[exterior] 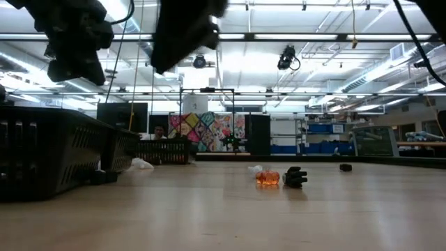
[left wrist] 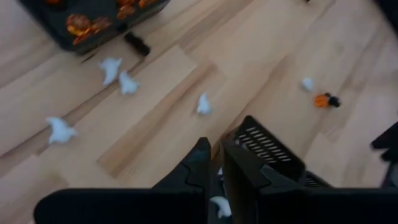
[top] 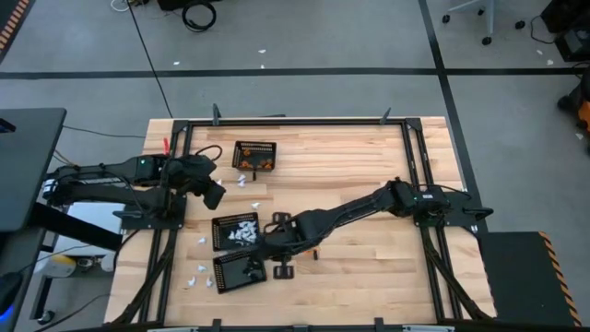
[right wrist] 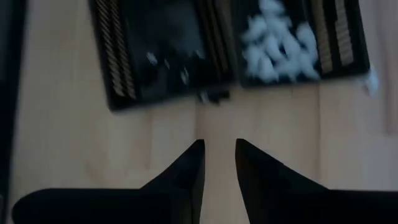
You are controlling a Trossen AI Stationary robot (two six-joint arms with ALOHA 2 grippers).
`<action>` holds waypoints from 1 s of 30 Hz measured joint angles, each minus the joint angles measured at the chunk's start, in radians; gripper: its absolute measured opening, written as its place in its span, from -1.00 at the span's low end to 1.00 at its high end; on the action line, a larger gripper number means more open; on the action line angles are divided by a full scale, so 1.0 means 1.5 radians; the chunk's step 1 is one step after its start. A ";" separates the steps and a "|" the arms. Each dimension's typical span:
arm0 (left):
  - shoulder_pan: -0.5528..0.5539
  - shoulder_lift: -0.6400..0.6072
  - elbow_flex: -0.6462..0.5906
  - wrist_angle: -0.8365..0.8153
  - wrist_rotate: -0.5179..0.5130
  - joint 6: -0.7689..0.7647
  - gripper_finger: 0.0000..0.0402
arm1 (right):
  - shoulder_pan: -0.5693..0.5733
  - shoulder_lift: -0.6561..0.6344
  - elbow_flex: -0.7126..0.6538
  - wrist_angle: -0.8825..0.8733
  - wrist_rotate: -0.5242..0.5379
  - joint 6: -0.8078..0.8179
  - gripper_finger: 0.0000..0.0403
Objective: Sort Halloween decoration
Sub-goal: Put the orange pumpkin toy into the top black bin
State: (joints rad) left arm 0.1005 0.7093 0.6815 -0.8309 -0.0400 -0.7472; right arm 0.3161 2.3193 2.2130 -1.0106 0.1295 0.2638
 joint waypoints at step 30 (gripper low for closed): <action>-0.003 0.072 -0.001 0.039 -0.047 0.007 -0.78 | 0.024 -0.279 -0.665 0.404 -0.054 0.063 0.11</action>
State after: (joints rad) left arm 0.0963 0.8180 0.6807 -0.7720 -0.1112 -0.7372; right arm 0.3523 1.9010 1.2155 -0.4051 0.0483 0.3584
